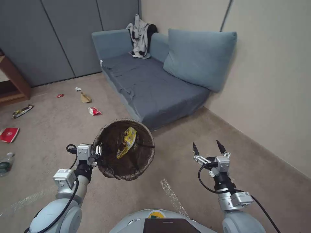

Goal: Pick up the trash bin, then pick up the garbage from the floor and place it into the trash bin.

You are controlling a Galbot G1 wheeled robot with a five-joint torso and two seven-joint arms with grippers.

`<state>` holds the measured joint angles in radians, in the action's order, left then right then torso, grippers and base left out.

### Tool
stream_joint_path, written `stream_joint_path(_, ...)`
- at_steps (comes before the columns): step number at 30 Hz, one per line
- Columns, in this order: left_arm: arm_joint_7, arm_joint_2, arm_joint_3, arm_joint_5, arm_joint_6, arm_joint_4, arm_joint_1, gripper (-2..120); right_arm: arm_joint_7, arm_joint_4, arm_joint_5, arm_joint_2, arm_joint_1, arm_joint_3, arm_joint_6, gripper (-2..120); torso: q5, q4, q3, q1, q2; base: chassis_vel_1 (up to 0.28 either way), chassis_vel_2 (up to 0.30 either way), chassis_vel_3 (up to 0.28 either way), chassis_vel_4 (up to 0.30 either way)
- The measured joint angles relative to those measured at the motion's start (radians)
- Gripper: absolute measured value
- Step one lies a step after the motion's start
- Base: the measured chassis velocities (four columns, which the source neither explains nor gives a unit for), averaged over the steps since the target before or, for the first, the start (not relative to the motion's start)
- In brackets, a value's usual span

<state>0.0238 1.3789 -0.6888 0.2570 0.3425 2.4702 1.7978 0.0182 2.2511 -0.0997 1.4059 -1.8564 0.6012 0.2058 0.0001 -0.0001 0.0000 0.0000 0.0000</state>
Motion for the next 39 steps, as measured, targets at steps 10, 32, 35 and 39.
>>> stream_joint_path(10, 0.001, 0.005, 0.001, -0.005, 0.0, 0.0, 0.001, 2, -0.006, -0.012, -0.009, -0.009, 0.013, 0.001, -0.009, 100, -0.0001, 0.0001, 0.0, 0.0, 0.0, 0.086, 0.088, 0.084, 0.083)
stream_joint_path(32, 0.004, 0.014, 0.003, -0.011, -0.002, -0.003, 0.001, 2, -0.009, -0.025, -0.02, -0.023, 0.037, 0.002, -0.033, 100, -0.0001, 0.0001, 0.0, 0.0, 0.0, 0.079, 0.079, 0.083, 0.08)
stream_joint_path(35, 0.004, 0.014, 0.003, -0.011, -0.003, -0.004, 0.001, 2, -0.01, -0.025, -0.021, -0.023, 0.037, 0.003, -0.036, 100, -0.0001, 0.0001, 0.0, 0.0, 0.0, 0.069, 0.083, 0.075, 0.087)
stream_joint_path(39, 0.004, 0.014, 0.004, -0.011, -0.005, -0.007, 0.001, 2, -0.011, -0.025, -0.023, -0.023, 0.036, 0.005, -0.039, 100, -0.0001, 0.0001, 0.0, 0.0, 0.0, 0.07, 0.087, 0.08, 0.066)
